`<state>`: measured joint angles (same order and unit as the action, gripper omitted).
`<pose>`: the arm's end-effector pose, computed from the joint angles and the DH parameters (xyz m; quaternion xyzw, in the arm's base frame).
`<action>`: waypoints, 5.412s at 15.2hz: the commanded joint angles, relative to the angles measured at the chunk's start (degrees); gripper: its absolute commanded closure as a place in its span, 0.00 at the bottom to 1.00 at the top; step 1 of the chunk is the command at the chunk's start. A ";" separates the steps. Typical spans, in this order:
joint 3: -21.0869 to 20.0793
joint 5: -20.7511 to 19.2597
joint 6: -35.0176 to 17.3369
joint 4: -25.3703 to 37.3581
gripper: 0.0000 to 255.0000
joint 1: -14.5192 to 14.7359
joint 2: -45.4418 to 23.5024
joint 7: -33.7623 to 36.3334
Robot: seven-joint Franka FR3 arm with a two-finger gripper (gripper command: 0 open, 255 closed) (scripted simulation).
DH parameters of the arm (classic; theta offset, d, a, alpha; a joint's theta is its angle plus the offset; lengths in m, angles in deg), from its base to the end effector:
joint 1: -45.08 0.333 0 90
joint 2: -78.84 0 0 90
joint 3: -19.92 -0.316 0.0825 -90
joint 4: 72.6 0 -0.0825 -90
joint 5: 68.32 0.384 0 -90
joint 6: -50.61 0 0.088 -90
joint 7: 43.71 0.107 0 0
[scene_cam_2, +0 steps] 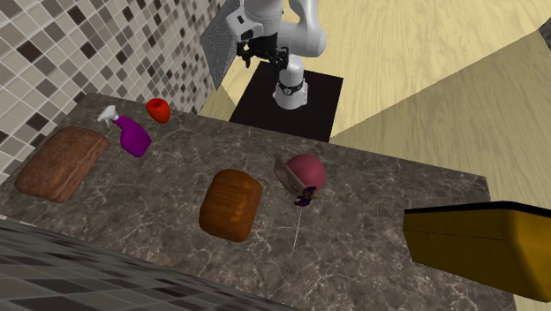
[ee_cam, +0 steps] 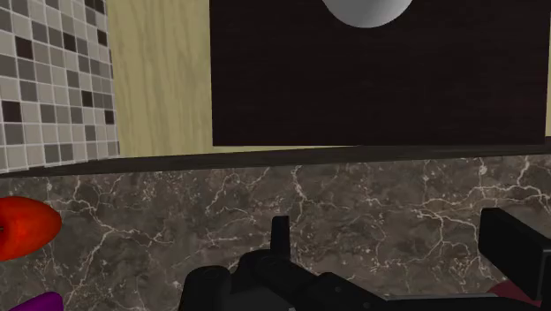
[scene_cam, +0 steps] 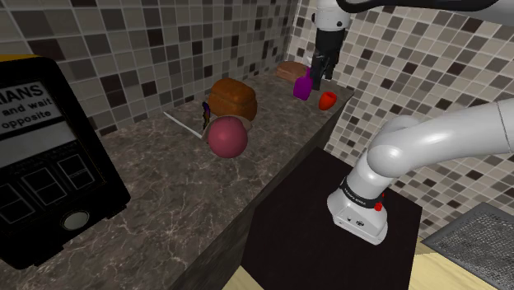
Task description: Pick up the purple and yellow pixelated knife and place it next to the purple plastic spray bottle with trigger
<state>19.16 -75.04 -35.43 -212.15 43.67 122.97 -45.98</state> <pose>0.2985 -0.0158 0.5441 0.9946 0.0126 -0.0833 0.0609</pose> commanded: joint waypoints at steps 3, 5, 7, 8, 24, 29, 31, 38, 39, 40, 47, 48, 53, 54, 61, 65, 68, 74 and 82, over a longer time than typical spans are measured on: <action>-1.57 1.51 -3.11 0.02 0.00 0.65 -2.28 2.36; -3.13 2.83 -6.21 0.32 0.00 1.24 -4.80 4.64; -4.67 3.95 -9.27 0.92 0.00 1.78 -7.54 6.88; -5.44 4.43 -10.78 1.33 0.00 2.01 -8.98 7.97; -16.43 2.83 -29.33 17.63 0.00 3.82 -36.53 26.13; -18.48 -1.48 -31.85 26.48 0.00 4.96 -46.30 32.35; -18.87 -3.17 -32.25 29.87 0.00 5.62 -49.65 34.36; -18.46 -4.46 -37.02 27.15 0.00 5.57 -51.88 35.20; -18.42 -4.58 -37.41 26.95 0.00 5.57 -52.09 35.28; -18.42 -4.58 -37.41 26.95 0.00 5.57 -52.09 35.28; -18.42 -4.58 -37.40 26.95 1.00 5.57 -52.09 35.28; -18.42 -4.58 -37.40 26.95 1.00 5.57 -52.09 35.28; -18.42 -4.58 -37.41 26.94 1.00 5.57 -52.08 35.28; -18.42 -4.58 -37.41 26.94 1.00 5.57 -52.08 35.28; -18.56 -3.67 -33.94 29.20 1.00 5.49 -50.71 34.37; -18.64 -3.07 -31.11 31.24 1.00 5.45 -49.81 33.73; -18.69 -2.70 -28.95 32.91 1.00 5.44 -49.27 33.30; -18.76 -2.14 -24.57 36.63 1.00 5.45 -48.51 32.56; -18.86 -1.77 -18.54 42.44 1.00 5.55 -48.23 31.78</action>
<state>0.28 -76.86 -54.96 -170.70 49.25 74.75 -14.00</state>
